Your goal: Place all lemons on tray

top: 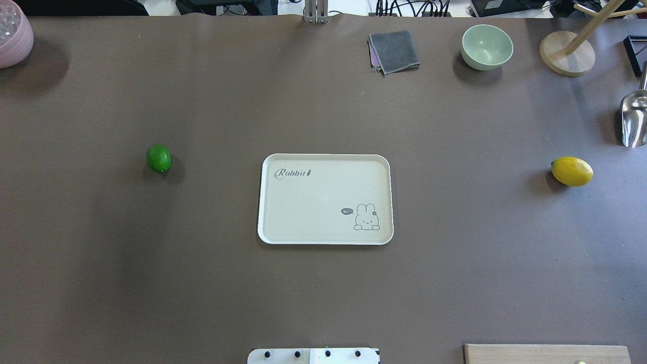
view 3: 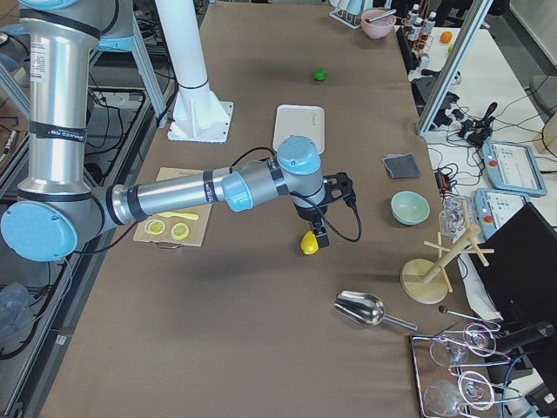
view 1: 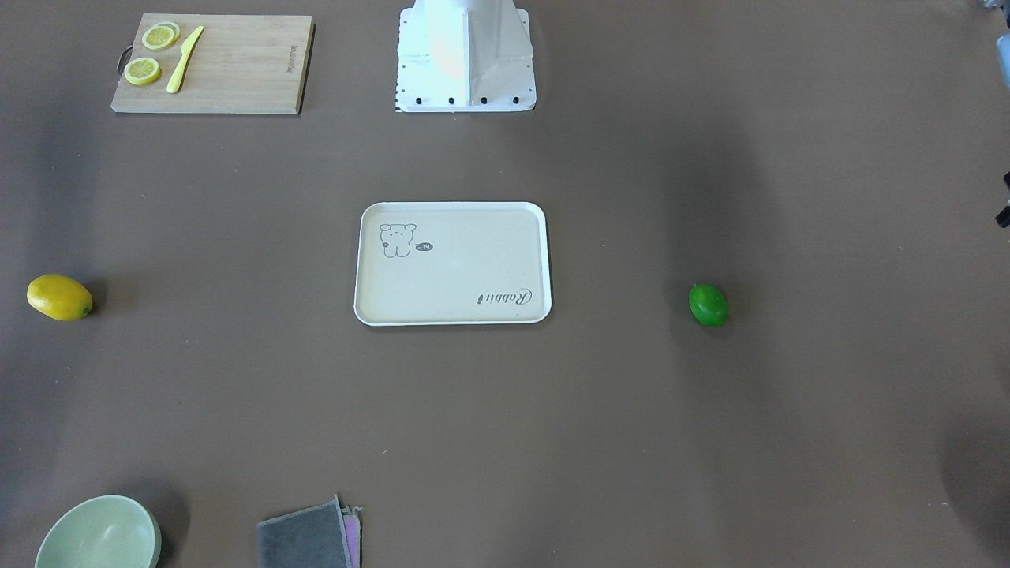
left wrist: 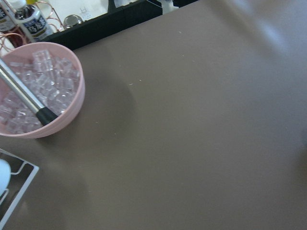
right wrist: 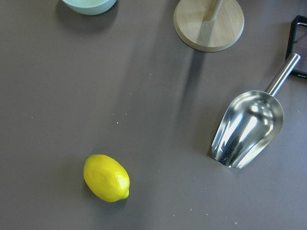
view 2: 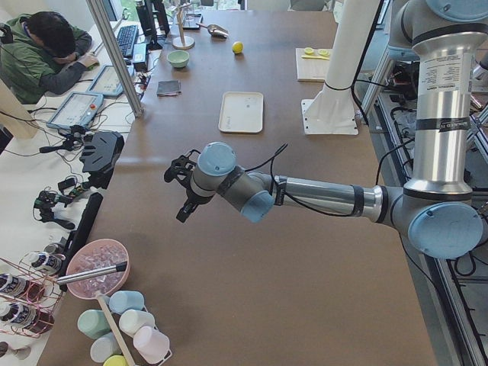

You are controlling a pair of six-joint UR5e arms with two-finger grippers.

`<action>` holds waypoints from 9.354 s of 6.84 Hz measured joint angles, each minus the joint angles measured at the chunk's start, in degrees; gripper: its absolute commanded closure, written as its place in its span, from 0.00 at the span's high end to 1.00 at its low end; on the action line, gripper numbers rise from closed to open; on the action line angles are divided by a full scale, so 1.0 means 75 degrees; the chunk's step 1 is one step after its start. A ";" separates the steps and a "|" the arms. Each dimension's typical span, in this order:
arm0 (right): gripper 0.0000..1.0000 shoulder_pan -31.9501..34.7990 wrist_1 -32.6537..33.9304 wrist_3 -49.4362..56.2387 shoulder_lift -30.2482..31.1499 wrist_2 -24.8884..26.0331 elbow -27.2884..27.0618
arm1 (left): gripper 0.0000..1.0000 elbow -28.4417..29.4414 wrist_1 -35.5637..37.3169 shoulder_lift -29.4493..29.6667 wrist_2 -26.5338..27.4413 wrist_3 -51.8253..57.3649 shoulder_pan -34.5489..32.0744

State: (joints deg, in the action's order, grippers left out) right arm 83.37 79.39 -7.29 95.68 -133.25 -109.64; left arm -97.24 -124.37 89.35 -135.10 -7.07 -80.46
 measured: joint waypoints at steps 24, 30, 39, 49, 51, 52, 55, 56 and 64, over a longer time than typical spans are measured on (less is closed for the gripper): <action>1.00 -0.1694 -0.0761 -0.2420 -0.0429 0.0962 0.0227 | 0.98 0.1118 -0.1133 0.4082 0.5527 -0.9120 0.6889; 0.99 -0.1788 -0.2585 0.0607 -0.0269 0.1417 0.1046 | 0.98 0.0025 -0.1212 0.1648 0.3094 -0.4046 0.4633; 0.76 -0.3532 -0.3789 0.2453 -0.0236 0.2176 0.2337 | 0.98 -0.0172 -0.1218 0.1225 0.2712 -0.3591 0.4258; 0.00 -0.5434 -0.2590 -0.5574 -0.3194 0.1814 0.1931 | 0.98 -0.0148 -0.1218 0.1335 0.2733 -0.3696 0.4281; 0.99 -0.6300 -0.2259 -0.7080 -0.4277 0.2684 0.2207 | 0.98 -0.0140 -0.1217 0.1343 0.2733 -0.3740 0.4295; 1.00 -0.6479 -0.2074 -0.7330 -0.4626 0.2945 0.2327 | 0.98 -0.0138 -0.1218 0.1348 0.2733 -0.3770 0.4300; 1.00 -0.6498 -0.1916 -0.7410 -0.4815 0.3136 0.2363 | 0.98 -0.0127 -0.1218 0.1362 0.2733 -0.3923 0.4316; 1.00 -0.6290 -0.1755 -0.7261 -0.4787 0.2986 0.2324 | 0.98 -0.0125 -0.1217 0.1361 0.2733 -0.3950 0.4316; 1.00 -0.1118 -0.1485 0.1114 -0.0717 0.0264 0.2034 | 0.97 0.0275 0.0522 0.0430 -0.0374 0.0714 0.0220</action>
State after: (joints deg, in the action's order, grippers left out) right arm 74.98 68.25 1.06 90.30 -131.27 -94.39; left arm -95.18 -120.46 92.57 -137.91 -1.72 -78.82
